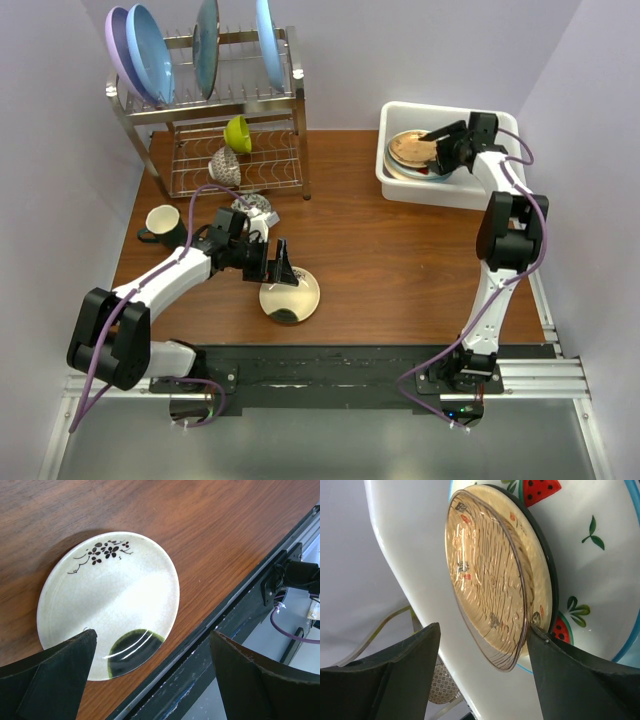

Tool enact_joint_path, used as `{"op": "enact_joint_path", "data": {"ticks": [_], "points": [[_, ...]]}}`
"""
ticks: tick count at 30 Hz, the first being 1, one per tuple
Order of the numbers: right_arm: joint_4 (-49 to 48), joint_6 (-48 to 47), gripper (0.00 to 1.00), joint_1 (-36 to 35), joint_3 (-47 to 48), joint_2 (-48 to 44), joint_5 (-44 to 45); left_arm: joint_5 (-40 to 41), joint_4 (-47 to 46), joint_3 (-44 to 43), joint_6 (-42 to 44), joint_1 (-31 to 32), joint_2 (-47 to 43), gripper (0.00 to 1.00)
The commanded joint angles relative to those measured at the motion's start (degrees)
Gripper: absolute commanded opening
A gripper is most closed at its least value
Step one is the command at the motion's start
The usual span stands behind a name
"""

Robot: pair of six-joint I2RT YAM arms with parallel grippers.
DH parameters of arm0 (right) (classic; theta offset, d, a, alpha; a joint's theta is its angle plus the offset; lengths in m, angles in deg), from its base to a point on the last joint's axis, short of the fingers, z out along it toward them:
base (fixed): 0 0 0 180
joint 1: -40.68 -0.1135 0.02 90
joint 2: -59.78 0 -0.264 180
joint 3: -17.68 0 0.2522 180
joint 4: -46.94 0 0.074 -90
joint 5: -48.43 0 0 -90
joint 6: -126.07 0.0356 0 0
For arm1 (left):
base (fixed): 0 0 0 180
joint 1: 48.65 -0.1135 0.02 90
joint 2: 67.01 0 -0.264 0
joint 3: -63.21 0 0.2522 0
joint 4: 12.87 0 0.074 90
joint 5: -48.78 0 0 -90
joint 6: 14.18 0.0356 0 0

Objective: Place the plates into the plastic bin on the countertop
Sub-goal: Place the plate in the plastic bin, then pick up the plate at the center of the board.

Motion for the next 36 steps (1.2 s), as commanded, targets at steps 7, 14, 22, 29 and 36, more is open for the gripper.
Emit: {"op": "enact_joint_path", "data": {"ticks": [7,14,22,29,36], "points": [[3.0,-2.91,0.76,0.11,-2.56,-8.86,0.69,-1.06,-0.72,-1.16,1.16,-0.08,-0.47,1.0],[5.47,-6.07,0.77,0.29,-4.05,-11.84,1.92,-1.15,-0.72,-1.07,1.16,-0.08,-0.64,1.0],[3.53,-8.35,0.77,0.29,-9.41,-17.21,0.87,-0.71,-0.81,-0.72,0.8,-0.08,-1.61,1.0],[2.92,-11.87,0.77,0.2,-15.21,-23.01,-1.15,1.75,0.16,-1.86,-0.07,-0.08,-2.75,1.0],[3.62,-15.56,0.77,-1.55,-21.27,-28.46,-2.47,7.81,4.99,-4.14,-0.34,-0.17,-0.73,1.0]]}}
